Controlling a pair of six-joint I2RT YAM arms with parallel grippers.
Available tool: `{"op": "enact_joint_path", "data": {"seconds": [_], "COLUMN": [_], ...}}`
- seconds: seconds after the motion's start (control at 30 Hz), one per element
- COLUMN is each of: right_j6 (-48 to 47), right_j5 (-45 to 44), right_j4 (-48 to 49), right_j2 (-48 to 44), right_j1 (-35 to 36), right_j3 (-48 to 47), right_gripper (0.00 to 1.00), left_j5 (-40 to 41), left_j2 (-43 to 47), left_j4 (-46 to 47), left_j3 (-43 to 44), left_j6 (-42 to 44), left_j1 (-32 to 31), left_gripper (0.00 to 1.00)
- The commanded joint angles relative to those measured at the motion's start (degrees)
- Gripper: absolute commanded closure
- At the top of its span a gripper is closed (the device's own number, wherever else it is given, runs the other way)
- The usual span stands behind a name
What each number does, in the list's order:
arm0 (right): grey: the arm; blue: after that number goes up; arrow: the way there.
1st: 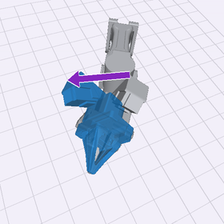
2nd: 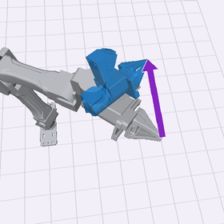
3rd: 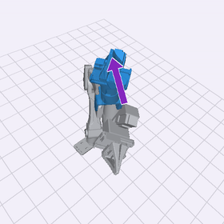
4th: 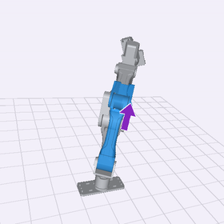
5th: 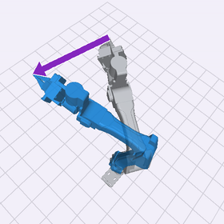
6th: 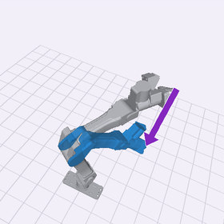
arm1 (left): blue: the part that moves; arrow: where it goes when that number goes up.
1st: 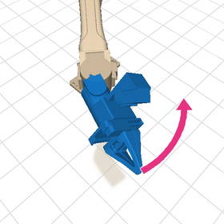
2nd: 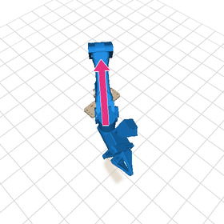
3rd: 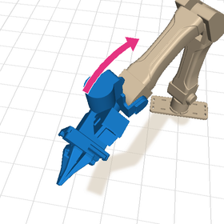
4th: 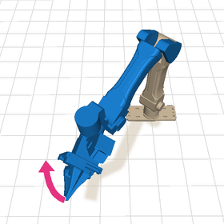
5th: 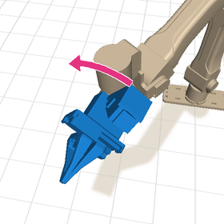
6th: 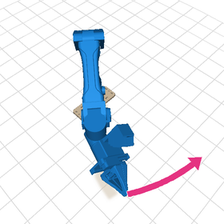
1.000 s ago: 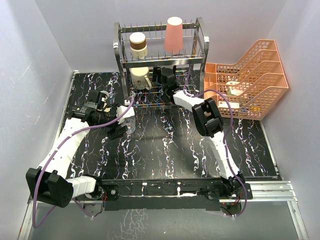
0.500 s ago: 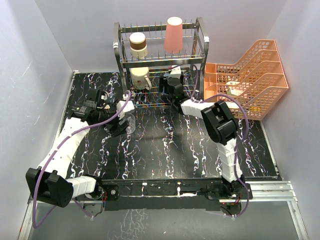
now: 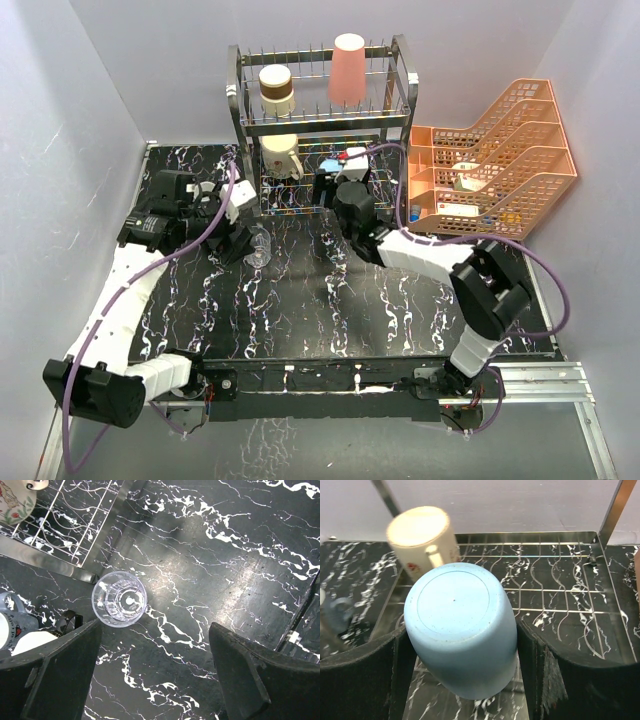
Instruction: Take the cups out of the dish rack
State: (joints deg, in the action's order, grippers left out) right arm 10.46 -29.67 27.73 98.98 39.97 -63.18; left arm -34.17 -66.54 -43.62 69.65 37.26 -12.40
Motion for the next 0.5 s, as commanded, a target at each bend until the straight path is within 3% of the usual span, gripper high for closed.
{"op": "enact_joint_path", "data": {"seconds": [0.0,0.23,0.4,0.47], "right_j6": [2.68,16.04,26.56,29.84], "right_j5": [-4.26,-2.29,-1.55,0.32], "right_j4": [1.85,-3.87,-20.27,-21.57], "right_j2": [-7.61,-14.49,-13.69,-14.19], "right_j1": [4.63,7.89,9.32,9.5], "right_j3": [4.04,10.16,2.96,2.71], "right_gripper": [0.78,0.81,0.86,0.86], "left_j5": [-3.24,-2.12,-1.68,-1.71], "left_j2": [3.46,7.97,9.67,10.41], "left_j4": [-2.32,-2.18,1.43,2.64], "left_j3": [-0.76,-5.94,-8.79,-10.34], "left_j6": [0.19,7.6,9.97,11.44], "left_j1": [0.69,0.68,0.65,0.66], "left_gripper": [0.11,0.04,0.03,0.03]}}
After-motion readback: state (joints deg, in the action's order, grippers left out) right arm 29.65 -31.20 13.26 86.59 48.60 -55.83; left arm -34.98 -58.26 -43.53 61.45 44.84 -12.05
